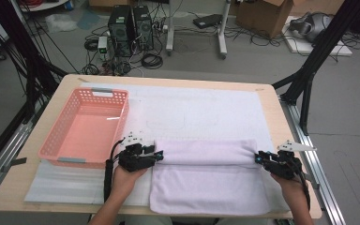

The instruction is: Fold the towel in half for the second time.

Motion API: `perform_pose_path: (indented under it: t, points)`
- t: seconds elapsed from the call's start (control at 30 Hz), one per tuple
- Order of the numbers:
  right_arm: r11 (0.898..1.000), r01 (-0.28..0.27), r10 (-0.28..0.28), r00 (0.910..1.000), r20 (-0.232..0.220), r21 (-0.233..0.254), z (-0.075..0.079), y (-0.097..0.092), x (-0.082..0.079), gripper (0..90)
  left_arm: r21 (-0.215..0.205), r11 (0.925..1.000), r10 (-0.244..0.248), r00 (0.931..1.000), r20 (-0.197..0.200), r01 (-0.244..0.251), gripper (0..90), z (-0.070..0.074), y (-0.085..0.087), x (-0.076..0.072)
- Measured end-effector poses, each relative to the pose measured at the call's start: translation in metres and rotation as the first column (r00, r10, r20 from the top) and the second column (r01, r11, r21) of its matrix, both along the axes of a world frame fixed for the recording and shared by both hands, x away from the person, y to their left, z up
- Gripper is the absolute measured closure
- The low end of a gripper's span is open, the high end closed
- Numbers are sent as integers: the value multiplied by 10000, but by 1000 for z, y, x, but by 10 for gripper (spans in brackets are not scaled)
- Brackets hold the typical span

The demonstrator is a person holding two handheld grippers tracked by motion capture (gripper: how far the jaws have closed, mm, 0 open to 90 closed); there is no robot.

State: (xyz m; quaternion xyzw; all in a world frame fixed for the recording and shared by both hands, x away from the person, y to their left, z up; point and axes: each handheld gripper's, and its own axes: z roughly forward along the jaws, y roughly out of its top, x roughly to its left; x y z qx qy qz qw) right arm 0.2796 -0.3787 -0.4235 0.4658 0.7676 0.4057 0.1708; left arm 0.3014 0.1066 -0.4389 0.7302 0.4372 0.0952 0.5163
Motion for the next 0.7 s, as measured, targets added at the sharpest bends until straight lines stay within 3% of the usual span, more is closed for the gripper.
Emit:
perform_pose_path:
  t: [0.1, 0.2, 0.37, 0.53, 0.6, 0.7]
  points:
    - [9994, 325, -327, 9993, 196, 116, 7, -3, 5, 580, -112, 9996, 267, 9992, 290, -264, 432, 6, 2, 7]
    - [9986, 510, -510, 9987, -1, -147, 12, 0, 19, 522, -401, 9984, 416, 9989, 213, -407, 425, 6, 0, 18]
    - [9982, 563, -560, 9984, -121, 223, 21, 8, 45, 480, 135, 9990, 430, 9981, -443, -424, 417, 0, -9, 37]
    - [9945, 385, -482, 9939, -994, -973, 7, 23, 71, 468, 603, 9975, 434, 9930, -1101, -369, 460, -11, -17, 46]
    - [9921, 319, -487, 9893, -1373, -1217, 0, 24, 76, 535, 767, 9968, 289, 9943, -1025, -210, 527, -13, -20, 44]
    - [9924, -142, -71, 9851, -1718, -1225, -8, 22, 73, 829, 871, 9961, -64, 9957, -920, 144, 736, -13, -23, 41]
